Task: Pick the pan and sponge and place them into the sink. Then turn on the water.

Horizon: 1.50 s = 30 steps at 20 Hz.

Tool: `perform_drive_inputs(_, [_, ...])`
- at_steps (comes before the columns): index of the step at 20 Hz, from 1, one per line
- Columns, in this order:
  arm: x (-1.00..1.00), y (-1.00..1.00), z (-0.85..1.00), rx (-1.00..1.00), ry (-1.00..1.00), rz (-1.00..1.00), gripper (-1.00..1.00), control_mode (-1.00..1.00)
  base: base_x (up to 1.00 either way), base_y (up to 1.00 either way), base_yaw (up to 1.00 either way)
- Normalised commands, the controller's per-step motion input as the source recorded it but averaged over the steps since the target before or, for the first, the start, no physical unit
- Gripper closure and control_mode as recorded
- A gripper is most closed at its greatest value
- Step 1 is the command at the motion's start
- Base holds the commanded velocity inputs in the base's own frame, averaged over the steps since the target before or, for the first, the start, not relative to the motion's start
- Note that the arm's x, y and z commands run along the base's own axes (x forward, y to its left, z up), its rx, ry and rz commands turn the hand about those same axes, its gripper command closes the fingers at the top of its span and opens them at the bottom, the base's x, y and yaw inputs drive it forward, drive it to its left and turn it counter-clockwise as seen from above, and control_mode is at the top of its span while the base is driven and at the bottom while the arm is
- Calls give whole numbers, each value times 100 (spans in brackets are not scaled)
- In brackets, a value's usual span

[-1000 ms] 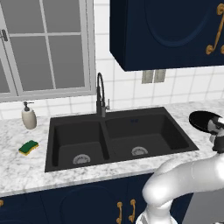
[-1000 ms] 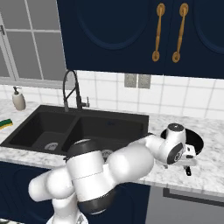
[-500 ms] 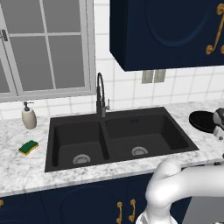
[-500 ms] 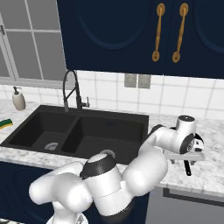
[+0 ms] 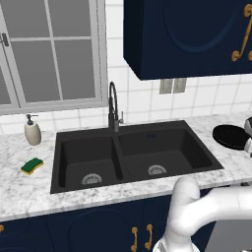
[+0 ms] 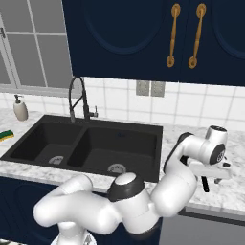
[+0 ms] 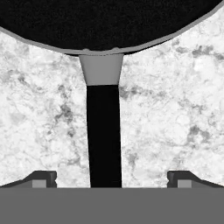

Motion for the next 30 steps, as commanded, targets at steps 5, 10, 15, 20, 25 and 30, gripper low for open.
perform_drive_inputs(5, [5, -8, -27, 2, 0, 2, -100, -100, 0, 0, 0])
perform_drive_inputs(10, [0, 0, -29, 0, 0, 1, -100, -100, 0, 0, 0])
perform_drive_inputs(15, [0, 0, -20, 0, 2, 0, -100, -100, 0, 0, 0])
perform_drive_inputs(20, [0, 0, -27, 0, 0, 0, 100, -100, 0, 0, 0])
perform_drive_inputs(25, [0, 0, -3, 0, 0, 0, 100, -100, 0, 0, 0])
perform_drive_inputs(30, [-6, 1, 0, 0, -12, 0, 100, -100, 0, 0, 0])
